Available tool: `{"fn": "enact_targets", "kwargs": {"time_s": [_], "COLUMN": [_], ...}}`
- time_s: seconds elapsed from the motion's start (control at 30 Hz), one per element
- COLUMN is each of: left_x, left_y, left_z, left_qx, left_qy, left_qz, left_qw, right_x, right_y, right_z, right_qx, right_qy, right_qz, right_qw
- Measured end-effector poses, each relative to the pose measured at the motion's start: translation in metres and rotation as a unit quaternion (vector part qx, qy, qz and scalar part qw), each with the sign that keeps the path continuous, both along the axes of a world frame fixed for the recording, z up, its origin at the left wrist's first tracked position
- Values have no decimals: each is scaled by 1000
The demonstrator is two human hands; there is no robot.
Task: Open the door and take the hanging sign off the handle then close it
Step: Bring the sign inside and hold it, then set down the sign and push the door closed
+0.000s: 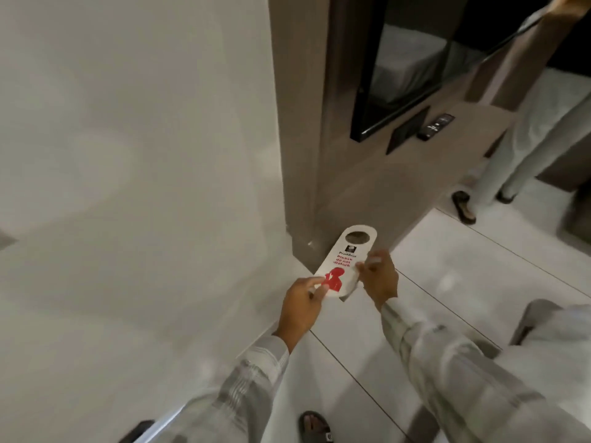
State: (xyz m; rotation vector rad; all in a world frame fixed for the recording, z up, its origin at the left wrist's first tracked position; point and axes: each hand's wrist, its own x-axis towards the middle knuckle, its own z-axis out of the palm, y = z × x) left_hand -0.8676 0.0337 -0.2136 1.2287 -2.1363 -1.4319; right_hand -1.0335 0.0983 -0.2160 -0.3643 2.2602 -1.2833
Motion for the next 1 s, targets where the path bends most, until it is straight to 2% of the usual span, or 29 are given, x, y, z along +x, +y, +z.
{"fn": "enact_targets", "kwargs": {"time_s": [0.1,0.2,0.3,0.37,0.43,0.47,0.53,0.6,0.67,0.83,1.0], "left_x": [-48,-75,-84,-85,-83,-80,-63,-36,-1,138,312], "left_y": [-12,-21,-26,-29,-35,-37,-39,-39,-38,-31,-9], "left_z": [-11,-25,-51,-64,-70,-68,-58,-49,-41,-21,30], "left_qx": [-19,-110,-233,-198,-166,-188,-234,-242,-255,-324,-371], "left_qy": [-41,-113,-225,-277,-274,-262,-240,-218,-209,-232,-250], "left_qz": [-66,-134,-250,-243,-211,-195,-175,-144,-108,24,191], "left_qw": [997,978,912,908,924,926,926,935,938,917,874], "right_x": [-41,-63,-67,-66,-63,-61,-51,-34,-8,115,284], "right_y": [-16,-24,-24,-20,-17,-17,-19,-24,-31,-61,-81], "right_z": [-8,-16,-27,-34,-38,-38,-34,-33,-31,-12,38], "right_qx": [74,122,203,269,309,313,305,281,237,125,-33], "right_qy": [71,114,162,213,272,290,309,330,333,311,420], "right_qz": [26,74,184,238,268,273,284,304,308,390,474], "right_qw": [994,983,948,909,871,862,855,848,859,857,773]}}
